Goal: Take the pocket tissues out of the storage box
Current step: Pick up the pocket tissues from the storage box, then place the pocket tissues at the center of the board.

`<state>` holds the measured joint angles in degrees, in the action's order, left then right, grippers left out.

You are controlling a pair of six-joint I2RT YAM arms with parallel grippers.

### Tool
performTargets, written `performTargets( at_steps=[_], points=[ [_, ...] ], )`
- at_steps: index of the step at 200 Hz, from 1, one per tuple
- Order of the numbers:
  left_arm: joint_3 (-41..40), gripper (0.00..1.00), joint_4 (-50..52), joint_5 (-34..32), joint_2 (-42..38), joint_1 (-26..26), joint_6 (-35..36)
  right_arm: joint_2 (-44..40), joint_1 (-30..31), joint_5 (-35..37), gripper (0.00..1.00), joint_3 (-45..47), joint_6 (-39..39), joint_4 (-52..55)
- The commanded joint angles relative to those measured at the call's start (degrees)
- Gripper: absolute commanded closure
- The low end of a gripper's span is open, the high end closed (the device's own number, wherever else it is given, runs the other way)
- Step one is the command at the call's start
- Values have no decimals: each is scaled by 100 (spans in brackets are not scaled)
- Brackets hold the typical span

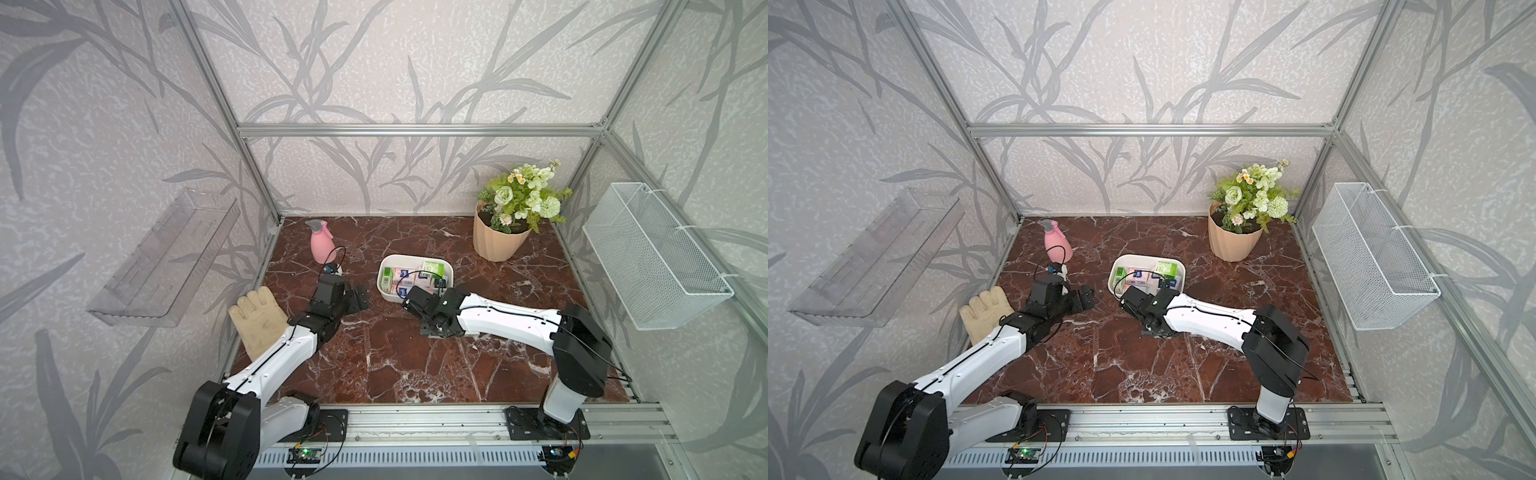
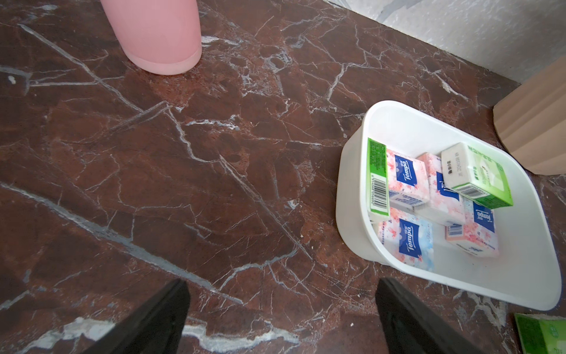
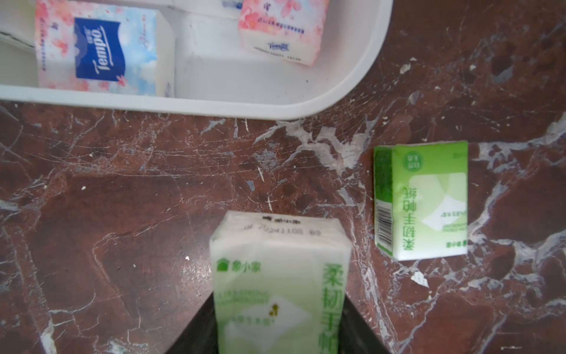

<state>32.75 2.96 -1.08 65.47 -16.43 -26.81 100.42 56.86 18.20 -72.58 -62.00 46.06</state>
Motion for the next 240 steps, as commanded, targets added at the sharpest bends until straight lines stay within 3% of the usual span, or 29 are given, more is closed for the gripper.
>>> performTargets(
  at_steps=[1, 124, 187, 240],
  points=[
    [66, 0, 38, 54, -10, 25, -44, 197, -80, 122, 46, 0, -81, -85],
    [124, 0, 133, 11, 1, 25, 90, 915, -522, -429, 43, 61, 319, -599],
    [328, 0, 269, 132, -41, 25, 114, 845, -613, -484, 28, 60, 525, -572],
    [678, 0, 451, 275, -199, 25, 176, 87, -611, -317, 19, -46, 855, -120]
  ],
)
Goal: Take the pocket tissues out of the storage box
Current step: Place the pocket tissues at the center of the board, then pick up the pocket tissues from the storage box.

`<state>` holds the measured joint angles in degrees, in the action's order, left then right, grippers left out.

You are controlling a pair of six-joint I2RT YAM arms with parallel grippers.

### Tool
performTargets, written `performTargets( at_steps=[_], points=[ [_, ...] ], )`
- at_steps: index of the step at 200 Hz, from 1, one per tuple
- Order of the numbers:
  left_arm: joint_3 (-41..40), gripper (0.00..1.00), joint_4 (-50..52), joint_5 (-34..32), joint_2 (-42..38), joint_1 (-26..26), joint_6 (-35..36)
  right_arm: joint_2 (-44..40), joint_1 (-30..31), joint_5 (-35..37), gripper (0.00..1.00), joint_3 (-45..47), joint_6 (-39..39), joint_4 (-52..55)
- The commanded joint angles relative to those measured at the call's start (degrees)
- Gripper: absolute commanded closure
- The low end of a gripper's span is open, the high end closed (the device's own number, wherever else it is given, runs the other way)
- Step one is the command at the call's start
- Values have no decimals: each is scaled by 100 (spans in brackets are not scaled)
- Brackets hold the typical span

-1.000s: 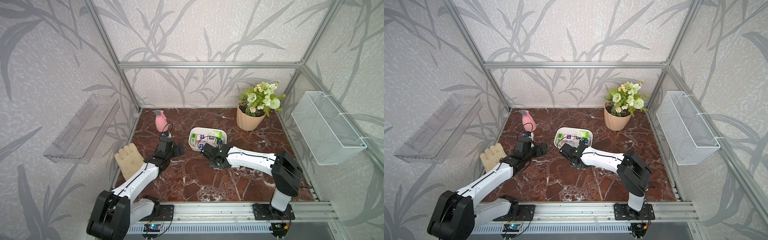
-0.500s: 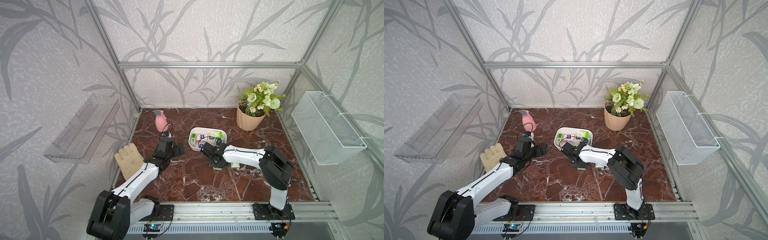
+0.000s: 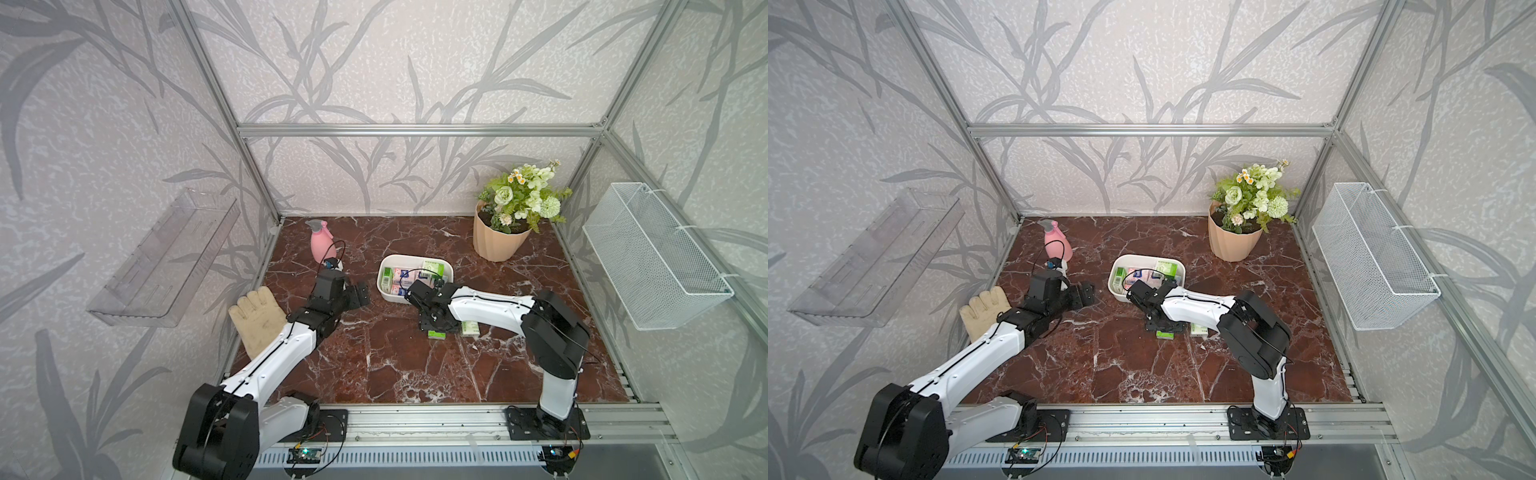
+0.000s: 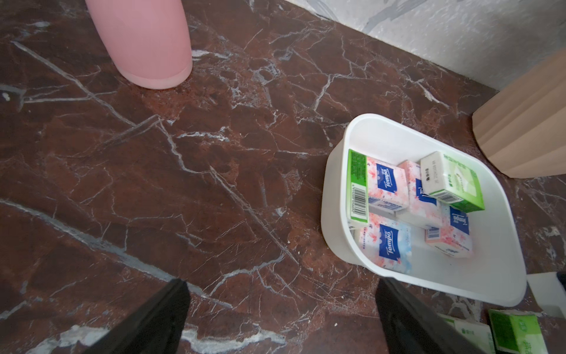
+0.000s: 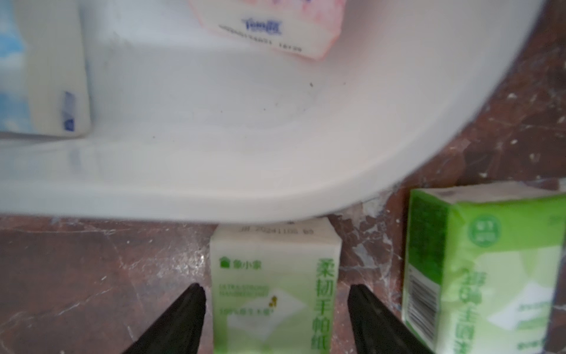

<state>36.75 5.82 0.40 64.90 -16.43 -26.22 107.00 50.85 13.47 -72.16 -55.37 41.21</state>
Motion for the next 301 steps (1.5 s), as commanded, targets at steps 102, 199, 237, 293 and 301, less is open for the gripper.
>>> performTargets(
  at_steps=[102, 199, 237, 293, 301],
  points=[
    [1159, 0, 435, 895, 429, -112, -591, -2684, -606, 347, 7, 597, 1094, 310],
    [2847, 6, 1799, -274, 2092, -973, 129, -3915, -1723, -242, 1, 1485, 1538, 3],
    [3405, 11, 2063, -566, 2790, -1160, 204, -4086, -2022, -394, 1, 1643, 1624, -73],
    [4293, 29, 2624, -560, 3781, -1249, 286, -4067, -2183, -461, 1, 1650, 1709, -94],
    [4381, 29, 2669, -594, 3885, -1266, 290, -4062, -2206, -468, 1, 1651, 1722, -88]
  ],
)
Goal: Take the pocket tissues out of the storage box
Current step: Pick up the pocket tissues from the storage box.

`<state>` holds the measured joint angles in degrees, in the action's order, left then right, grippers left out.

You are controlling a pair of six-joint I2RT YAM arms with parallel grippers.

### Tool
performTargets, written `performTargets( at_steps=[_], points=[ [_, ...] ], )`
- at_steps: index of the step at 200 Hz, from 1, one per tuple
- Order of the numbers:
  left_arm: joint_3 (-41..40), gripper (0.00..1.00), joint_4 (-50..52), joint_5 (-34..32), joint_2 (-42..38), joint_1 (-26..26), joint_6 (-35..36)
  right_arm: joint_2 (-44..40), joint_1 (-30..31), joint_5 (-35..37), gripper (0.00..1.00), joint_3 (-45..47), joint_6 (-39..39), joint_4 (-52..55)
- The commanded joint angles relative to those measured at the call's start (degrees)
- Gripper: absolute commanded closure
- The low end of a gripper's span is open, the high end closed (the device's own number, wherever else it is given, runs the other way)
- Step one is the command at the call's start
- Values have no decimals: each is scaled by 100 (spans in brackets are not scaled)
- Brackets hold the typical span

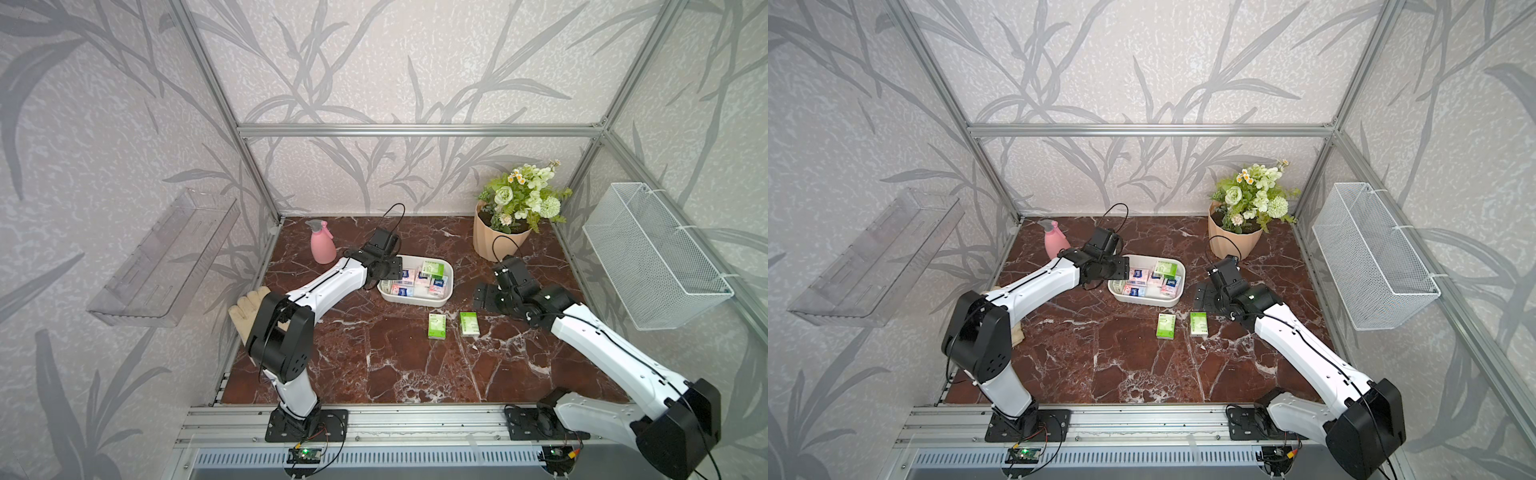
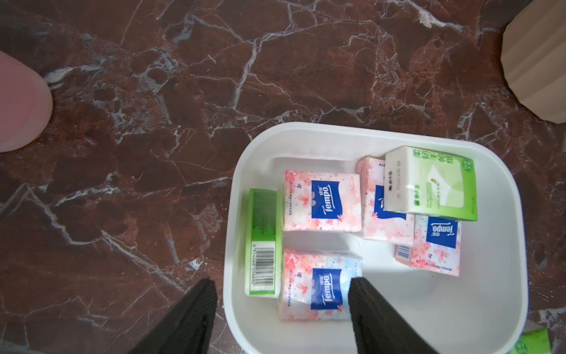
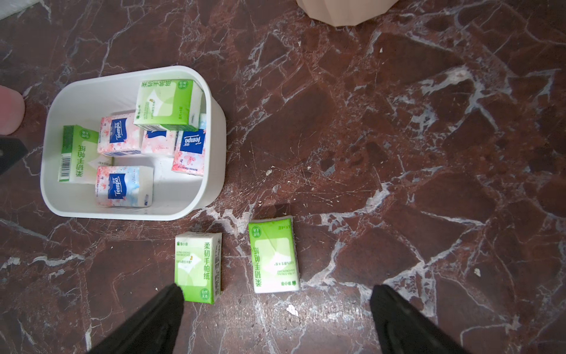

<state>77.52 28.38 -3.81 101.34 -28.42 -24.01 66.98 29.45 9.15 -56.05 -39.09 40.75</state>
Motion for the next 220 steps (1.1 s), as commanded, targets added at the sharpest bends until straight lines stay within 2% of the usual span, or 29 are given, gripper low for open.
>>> performTargets(
  at_steps=[1, 85, 175, 220],
  points=[
    [311, 29, 418, -172, 257, -67, 71, -61, -68, -40, 1, 41, 94, -42],
    [838, 31, 729, -454, 990, -174, 90, 4, -194, -107, 1, 68, 106, -102],
    [917, 37, 844, -982, 1423, -242, -64, 77, -236, -167, 1, 86, 86, -184],
    [971, 52, 783, -769, 1633, -260, -104, 201, -240, -220, 1, 42, 110, -234]
  ],
)
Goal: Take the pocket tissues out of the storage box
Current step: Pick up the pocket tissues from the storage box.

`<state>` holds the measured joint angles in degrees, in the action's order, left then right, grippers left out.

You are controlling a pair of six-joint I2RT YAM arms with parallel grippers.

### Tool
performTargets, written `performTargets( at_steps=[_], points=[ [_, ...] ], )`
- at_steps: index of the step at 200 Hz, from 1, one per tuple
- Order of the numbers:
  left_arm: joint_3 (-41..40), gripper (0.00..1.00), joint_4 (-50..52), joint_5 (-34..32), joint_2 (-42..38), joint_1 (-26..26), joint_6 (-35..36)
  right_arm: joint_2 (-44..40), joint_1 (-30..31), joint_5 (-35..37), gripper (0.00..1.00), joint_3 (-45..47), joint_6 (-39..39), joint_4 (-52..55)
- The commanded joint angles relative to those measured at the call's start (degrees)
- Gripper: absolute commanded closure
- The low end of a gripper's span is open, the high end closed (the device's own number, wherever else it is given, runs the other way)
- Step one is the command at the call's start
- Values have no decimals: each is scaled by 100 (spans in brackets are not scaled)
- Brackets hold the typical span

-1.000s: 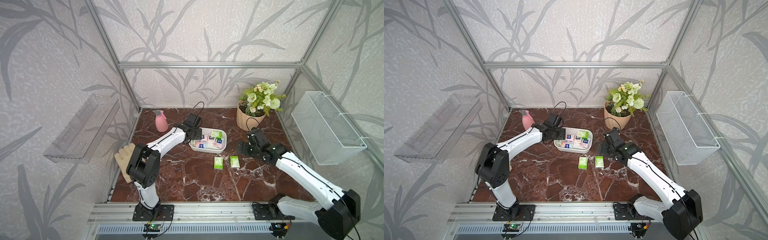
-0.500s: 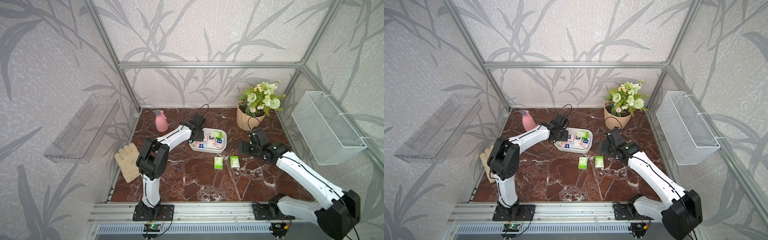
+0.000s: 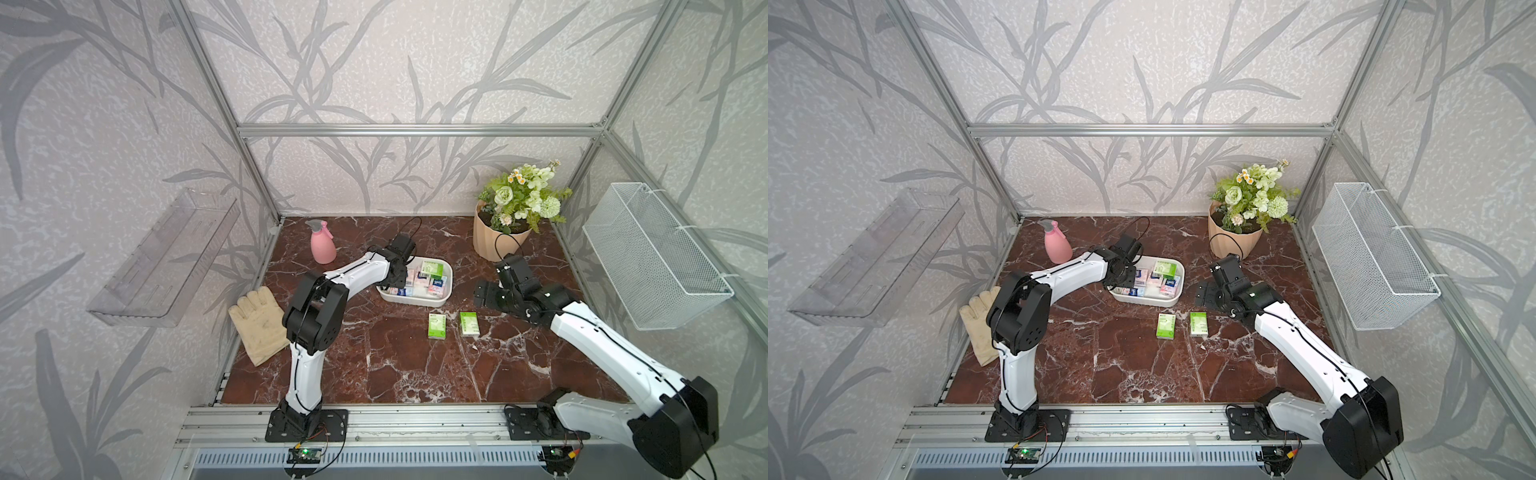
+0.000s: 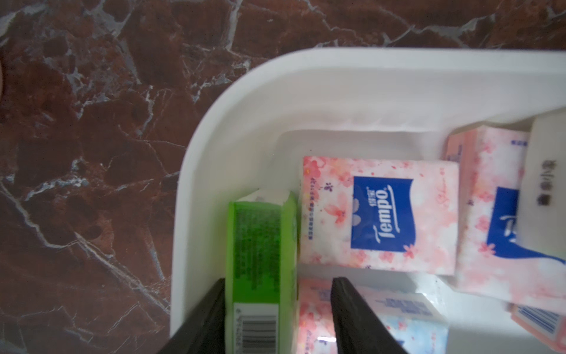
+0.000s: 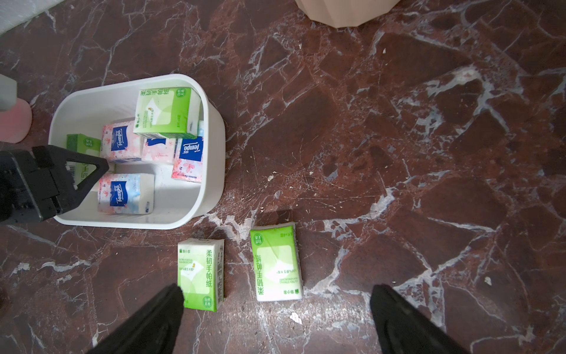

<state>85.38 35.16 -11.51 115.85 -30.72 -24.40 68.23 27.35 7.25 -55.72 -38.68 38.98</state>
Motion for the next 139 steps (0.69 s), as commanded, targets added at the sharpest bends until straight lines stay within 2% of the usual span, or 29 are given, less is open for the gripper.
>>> performTargets(
  at_steps=[1, 28, 51, 139],
  points=[
    [187, 53, 105, 9, 187, -26, -65, 72, -29, -30, 1, 9, 70, -57],
    [251, 65, 158, 68, 202, -31, -38, 111, -46, -39, 1, -9, 79, -76],
    [253, 71, 163, 79, 94, -31, 12, 120, -54, -39, 1, -17, 97, -64],
    [-55, 78, 100, 3, -954, -25, 156, 128, -129, 75, 1, -196, 227, 171]
  ],
)
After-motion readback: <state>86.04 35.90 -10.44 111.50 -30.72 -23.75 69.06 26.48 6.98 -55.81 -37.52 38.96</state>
